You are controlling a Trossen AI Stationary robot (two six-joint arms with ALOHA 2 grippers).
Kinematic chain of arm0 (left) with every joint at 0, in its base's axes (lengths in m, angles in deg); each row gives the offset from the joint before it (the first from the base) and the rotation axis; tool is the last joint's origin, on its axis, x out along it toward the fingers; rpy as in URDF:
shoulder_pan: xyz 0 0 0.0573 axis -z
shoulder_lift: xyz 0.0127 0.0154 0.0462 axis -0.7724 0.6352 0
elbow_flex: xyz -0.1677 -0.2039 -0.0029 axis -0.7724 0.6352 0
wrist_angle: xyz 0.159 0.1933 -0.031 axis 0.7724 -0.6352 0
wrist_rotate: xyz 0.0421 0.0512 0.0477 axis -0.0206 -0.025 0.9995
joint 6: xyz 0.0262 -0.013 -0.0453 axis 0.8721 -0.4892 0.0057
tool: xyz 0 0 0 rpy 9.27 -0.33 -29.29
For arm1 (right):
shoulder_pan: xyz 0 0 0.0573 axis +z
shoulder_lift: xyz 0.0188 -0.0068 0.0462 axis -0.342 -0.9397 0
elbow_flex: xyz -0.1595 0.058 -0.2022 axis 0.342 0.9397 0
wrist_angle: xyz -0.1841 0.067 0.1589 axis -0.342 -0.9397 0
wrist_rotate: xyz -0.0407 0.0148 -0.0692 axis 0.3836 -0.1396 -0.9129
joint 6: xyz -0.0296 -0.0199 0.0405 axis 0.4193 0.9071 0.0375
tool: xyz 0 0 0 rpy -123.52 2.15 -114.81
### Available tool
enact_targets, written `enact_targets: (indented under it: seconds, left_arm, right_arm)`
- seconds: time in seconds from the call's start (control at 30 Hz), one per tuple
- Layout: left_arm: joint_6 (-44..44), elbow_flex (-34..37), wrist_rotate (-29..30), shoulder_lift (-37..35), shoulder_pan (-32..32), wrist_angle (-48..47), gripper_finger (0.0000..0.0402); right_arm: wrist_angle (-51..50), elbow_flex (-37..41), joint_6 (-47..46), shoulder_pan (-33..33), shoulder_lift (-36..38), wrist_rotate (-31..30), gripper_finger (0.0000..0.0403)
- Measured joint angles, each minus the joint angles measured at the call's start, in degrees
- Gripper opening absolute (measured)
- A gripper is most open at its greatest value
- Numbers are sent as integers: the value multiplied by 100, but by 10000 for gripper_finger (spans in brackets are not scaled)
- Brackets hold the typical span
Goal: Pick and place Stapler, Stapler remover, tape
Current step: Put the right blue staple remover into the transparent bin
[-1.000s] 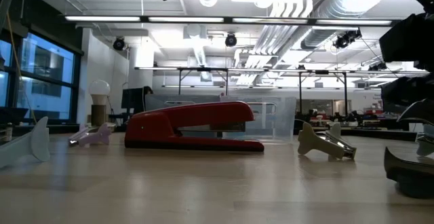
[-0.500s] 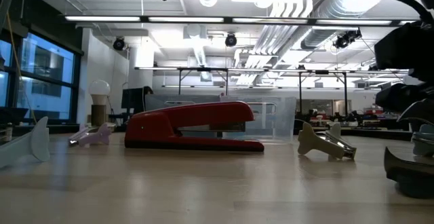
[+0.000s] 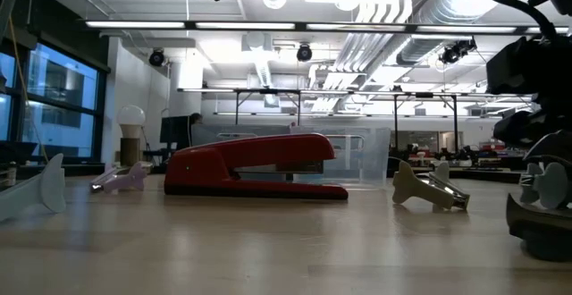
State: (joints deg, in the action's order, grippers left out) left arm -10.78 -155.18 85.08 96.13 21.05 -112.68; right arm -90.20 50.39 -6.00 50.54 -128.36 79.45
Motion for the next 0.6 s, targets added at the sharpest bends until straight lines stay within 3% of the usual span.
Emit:
enact_targets:
  seconds: [0.3,0.6]
  left_arm:
    - [0,0,0,0,0,-2,220]
    - [38,0,158,0,0,-1,220]
  right_arm:
    - [-77,-212,-161,-22,-27,25,74]
    - [-1268,-1385,295,-589,-25,-39,74]
